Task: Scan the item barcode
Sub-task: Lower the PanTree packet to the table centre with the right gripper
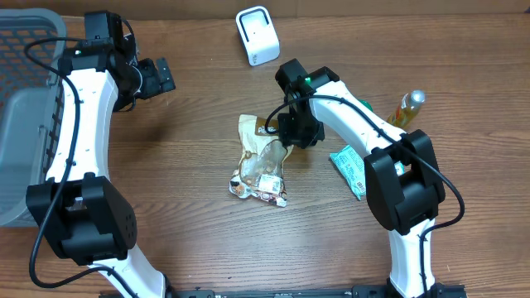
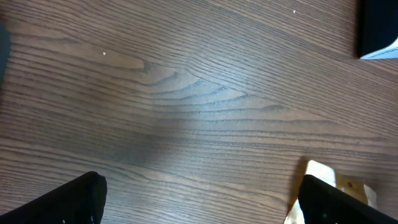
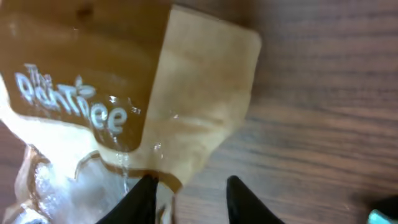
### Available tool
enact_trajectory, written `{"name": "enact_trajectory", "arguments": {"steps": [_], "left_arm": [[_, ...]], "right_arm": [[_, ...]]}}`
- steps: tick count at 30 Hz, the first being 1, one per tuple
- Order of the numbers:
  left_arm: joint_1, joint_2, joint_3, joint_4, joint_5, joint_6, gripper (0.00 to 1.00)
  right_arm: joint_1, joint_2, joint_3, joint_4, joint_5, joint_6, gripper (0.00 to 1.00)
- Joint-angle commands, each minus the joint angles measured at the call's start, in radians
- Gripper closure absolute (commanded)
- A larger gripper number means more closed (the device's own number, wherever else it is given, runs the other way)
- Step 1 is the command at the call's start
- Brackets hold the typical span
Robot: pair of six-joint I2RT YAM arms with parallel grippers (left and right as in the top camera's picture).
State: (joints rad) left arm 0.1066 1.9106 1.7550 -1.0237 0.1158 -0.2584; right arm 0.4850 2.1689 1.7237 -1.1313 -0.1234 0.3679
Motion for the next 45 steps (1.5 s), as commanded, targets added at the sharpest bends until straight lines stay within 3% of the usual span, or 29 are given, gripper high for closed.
{"name": "enact_trajectory", "arguments": {"steps": [1, 4, 5, 8, 10, 38, 45], "left_arm": [[-0.002, -0.007, 0.021, 0.003, -0.004, 0.008, 0.00], [-0.002, -0.007, 0.021, 0.003, -0.004, 0.008, 0.00], [-0.002, -0.007, 0.021, 0.003, -0.004, 0.008, 0.00], [-0.002, -0.007, 0.021, 0.003, -0.004, 0.008, 0.00], [-0.002, -0.007, 0.021, 0.003, -0.004, 0.008, 0.00], [-0.002, -0.007, 0.021, 0.003, -0.004, 0.008, 0.01], [-0.002, -0.007, 0.021, 0.003, -0.004, 0.008, 0.00]], "right_arm": [[-0.006, -0.006, -0.003, 0.032, 0.034, 0.002, 0.62], [-0.018, -0.006, -0.002, 0.039, 0.074, 0.002, 0.49], [-0.026, -0.006, -0.002, 0.050, 0.098, 0.003, 0.35], [-0.037, -0.006, -0.002, 0.065, 0.123, 0.002, 0.25], [-0.043, -0.006, -0.002, 0.066, 0.122, 0.002, 0.00], [-0.043, 0.001, -0.002, 0.135, 0.123, 0.002, 0.00], [-0.039, -0.132, 0.000, 0.135, 0.122, 0.002, 0.00]]}}
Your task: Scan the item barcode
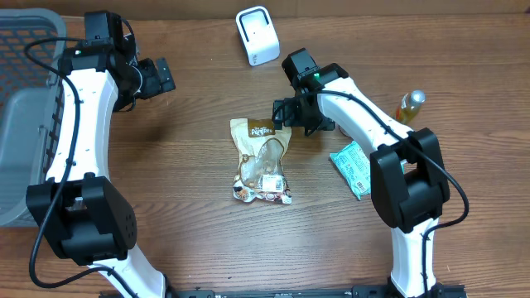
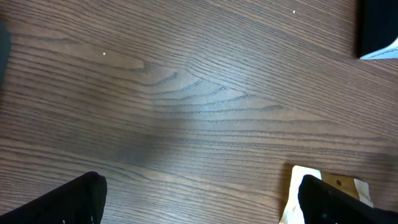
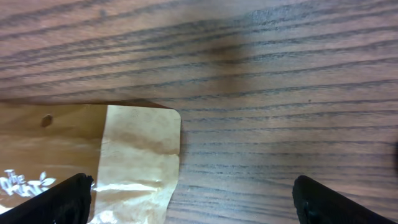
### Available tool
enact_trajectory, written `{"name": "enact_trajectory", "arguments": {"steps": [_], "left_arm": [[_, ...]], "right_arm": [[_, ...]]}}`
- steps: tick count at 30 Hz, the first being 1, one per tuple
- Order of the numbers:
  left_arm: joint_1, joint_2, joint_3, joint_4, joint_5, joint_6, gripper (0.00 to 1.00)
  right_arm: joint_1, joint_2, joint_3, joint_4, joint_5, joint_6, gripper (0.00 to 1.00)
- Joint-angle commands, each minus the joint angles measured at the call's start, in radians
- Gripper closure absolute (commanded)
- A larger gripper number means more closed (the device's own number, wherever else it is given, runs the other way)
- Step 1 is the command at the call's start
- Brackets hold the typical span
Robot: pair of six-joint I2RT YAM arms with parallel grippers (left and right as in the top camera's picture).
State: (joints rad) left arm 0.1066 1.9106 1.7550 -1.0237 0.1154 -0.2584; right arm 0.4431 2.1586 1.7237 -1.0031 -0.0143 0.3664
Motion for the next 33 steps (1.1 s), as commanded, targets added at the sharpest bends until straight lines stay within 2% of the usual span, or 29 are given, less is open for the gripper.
{"name": "enact_trajectory", "arguments": {"steps": [1, 8, 13, 18, 23, 29, 33], "left_arm": [[-0.002, -0.007, 0.021, 0.003, -0.003, 0.008, 0.01], [-0.002, -0.007, 0.021, 0.003, -0.003, 0.008, 0.00], [-0.002, -0.007, 0.021, 0.003, -0.003, 0.008, 0.00], [-0.002, -0.007, 0.021, 0.003, -0.003, 0.008, 0.00], [-0.002, -0.007, 0.021, 0.003, -0.003, 0.008, 0.01], [-0.002, -0.007, 0.021, 0.003, -0.003, 0.008, 0.00], [-0.002, -0.007, 0.021, 0.003, -0.003, 0.008, 0.00]], "right_arm": [[0.003, -0.158, 0.000, 0.007, 0.013, 0.004, 0.00], [0.000, -0.462, 0.000, 0.007, 0.013, 0.004, 0.00], [-0.001, -0.722, -0.002, 0.006, 0.219, -0.190, 0.00], [-0.001, -0.914, -0.002, -0.005, 0.275, -0.190, 0.00], [-0.002, -1.090, -0.014, -0.154, 0.309, -0.185, 0.00], [-0.042, -1.377, -0.216, -0.142, 0.304, -0.183, 0.00], [-0.104, -1.625, -0.476, -0.064, 0.268, -0.173, 0.00]]}}
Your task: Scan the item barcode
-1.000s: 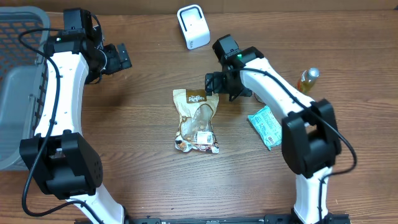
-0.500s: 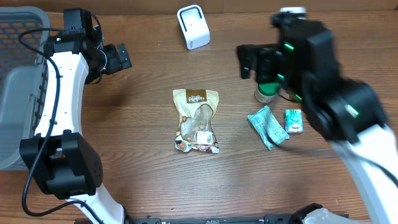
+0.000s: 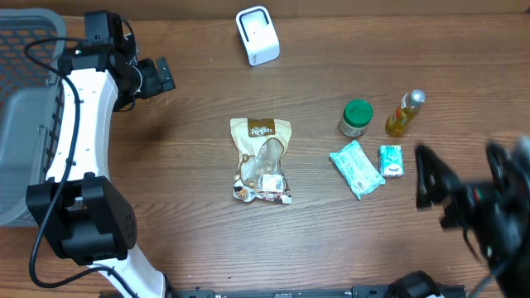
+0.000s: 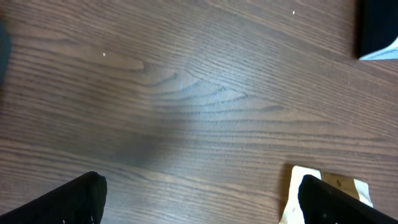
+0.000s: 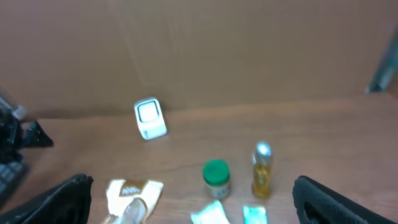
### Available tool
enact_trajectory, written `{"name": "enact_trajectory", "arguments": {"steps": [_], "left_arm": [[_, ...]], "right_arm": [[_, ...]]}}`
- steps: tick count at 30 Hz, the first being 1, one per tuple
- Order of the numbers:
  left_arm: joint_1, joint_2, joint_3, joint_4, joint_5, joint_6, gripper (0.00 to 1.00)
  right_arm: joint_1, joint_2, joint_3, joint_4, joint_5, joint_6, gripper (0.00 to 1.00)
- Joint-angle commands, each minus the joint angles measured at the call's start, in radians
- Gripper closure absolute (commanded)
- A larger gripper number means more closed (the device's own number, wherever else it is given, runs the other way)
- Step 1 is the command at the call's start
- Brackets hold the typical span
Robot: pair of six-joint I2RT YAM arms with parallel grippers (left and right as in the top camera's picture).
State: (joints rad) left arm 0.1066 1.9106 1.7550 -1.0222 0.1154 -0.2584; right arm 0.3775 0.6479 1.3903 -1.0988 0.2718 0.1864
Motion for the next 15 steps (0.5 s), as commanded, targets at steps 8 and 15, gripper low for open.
{"name": "enact_trajectory", "arguments": {"steps": [8, 15], "left_arm": [[-0.002, -0.007, 0.021, 0.002, -0.003, 0.008, 0.01], [-0.002, -0.007, 0.021, 0.002, -0.003, 0.008, 0.00]], "right_arm": [[-0.133, -0.426, -0.513, 0.149, -0.067, 0.083, 0.00], [-0.140, -0.595, -0.726, 0.238, -0.119, 0.084, 0.00]]}}
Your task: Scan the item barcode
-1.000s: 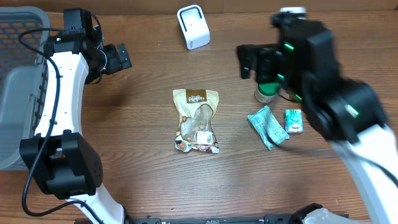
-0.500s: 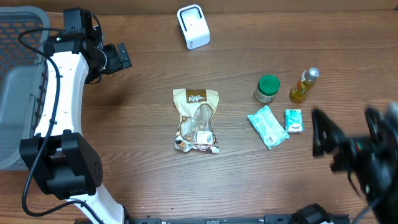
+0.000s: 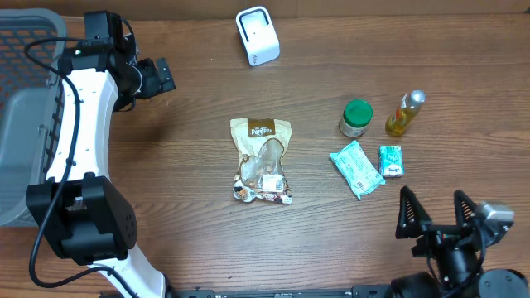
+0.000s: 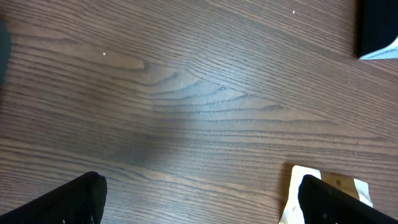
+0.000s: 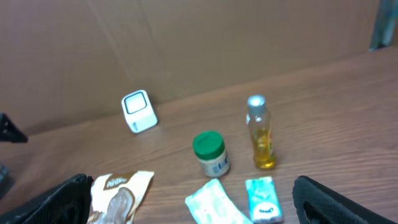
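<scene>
A tan and brown snack bag [image 3: 262, 160] lies flat in the middle of the table, label up; it also shows in the right wrist view as the bag [image 5: 118, 196]. The white scanner [image 3: 257, 35] stands at the far edge. My left gripper [image 3: 153, 79] hangs open at the far left over bare wood, and the bag's top corner [image 4: 292, 193] peeks beside its right finger. My right gripper [image 3: 437, 217] is open and holds nothing at the front right, pulled back from the table and facing the scanner [image 5: 137, 111].
Right of the bag stand a green-lidded jar [image 3: 357, 117] and a yellow bottle [image 3: 406, 113]. In front of them lie a large teal packet [image 3: 357, 169] and a small one [image 3: 391, 161]. A grey basket [image 3: 25, 124] fills the left edge.
My right gripper has moved from the right edge of the table to the front right corner, still open. The bag, the other items and the left arm have not moved.
First my right gripper stood nearly closed at the top right corner of the bag, which lay skewed. Then the bag lay straight and the gripper was open just beyond its top edge. After that the right arm was far off to the right, and now at the front.
</scene>
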### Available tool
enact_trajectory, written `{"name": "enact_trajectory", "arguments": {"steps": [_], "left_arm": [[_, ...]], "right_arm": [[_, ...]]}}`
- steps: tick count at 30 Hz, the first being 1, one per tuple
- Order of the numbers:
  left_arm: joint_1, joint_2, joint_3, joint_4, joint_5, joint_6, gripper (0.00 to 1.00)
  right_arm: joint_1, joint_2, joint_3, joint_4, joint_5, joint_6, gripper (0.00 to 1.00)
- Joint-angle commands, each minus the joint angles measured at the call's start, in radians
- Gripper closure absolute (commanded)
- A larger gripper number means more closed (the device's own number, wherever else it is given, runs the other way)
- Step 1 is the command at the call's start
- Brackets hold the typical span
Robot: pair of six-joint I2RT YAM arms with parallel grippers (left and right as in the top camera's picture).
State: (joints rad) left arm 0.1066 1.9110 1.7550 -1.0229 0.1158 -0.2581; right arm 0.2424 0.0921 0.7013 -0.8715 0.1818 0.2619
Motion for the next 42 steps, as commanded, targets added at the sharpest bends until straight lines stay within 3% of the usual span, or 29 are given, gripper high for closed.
{"name": "enact_trajectory", "arguments": {"steps": [1, 5, 8, 16, 21, 25, 35, 42], "left_arm": [[-0.002, -0.008, 0.021, 0.002, -0.004, 0.008, 0.00], [-0.002, -0.008, 0.021, 0.002, -0.004, 0.008, 0.00], [-0.002, -0.008, 0.021, 0.002, -0.004, 0.008, 0.00], [-0.002, -0.008, 0.021, 0.002, -0.004, 0.008, 0.01], [-0.002, -0.008, 0.021, 0.002, -0.004, 0.008, 0.00], [-0.002, -0.008, 0.021, 0.002, -0.004, 0.007, 0.00], [-0.002, -0.008, 0.021, 0.002, -0.004, 0.008, 0.00], [-0.002, -0.008, 0.021, 0.002, -0.004, 0.008, 0.00]], "right_arm": [[-0.011, -0.072, -0.083, 0.031, -0.043, 0.012, 0.00], [-0.018, -0.089, -0.179, 0.127, -0.053, 0.026, 0.00], [-0.018, -0.089, -0.256, 0.295, -0.053, 0.027, 0.00], [-0.018, -0.089, -0.528, 0.988, -0.053, 0.027, 0.00], [-0.018, -0.089, -0.635, 1.192, -0.053, 0.027, 0.00], [-0.019, -0.089, -0.696, 1.170, -0.063, 0.027, 0.00], [-0.028, -0.089, -0.694, 0.801, -0.072, 0.030, 0.00], [-0.032, -0.089, -0.694, 0.801, -0.073, -0.001, 0.00]]}}
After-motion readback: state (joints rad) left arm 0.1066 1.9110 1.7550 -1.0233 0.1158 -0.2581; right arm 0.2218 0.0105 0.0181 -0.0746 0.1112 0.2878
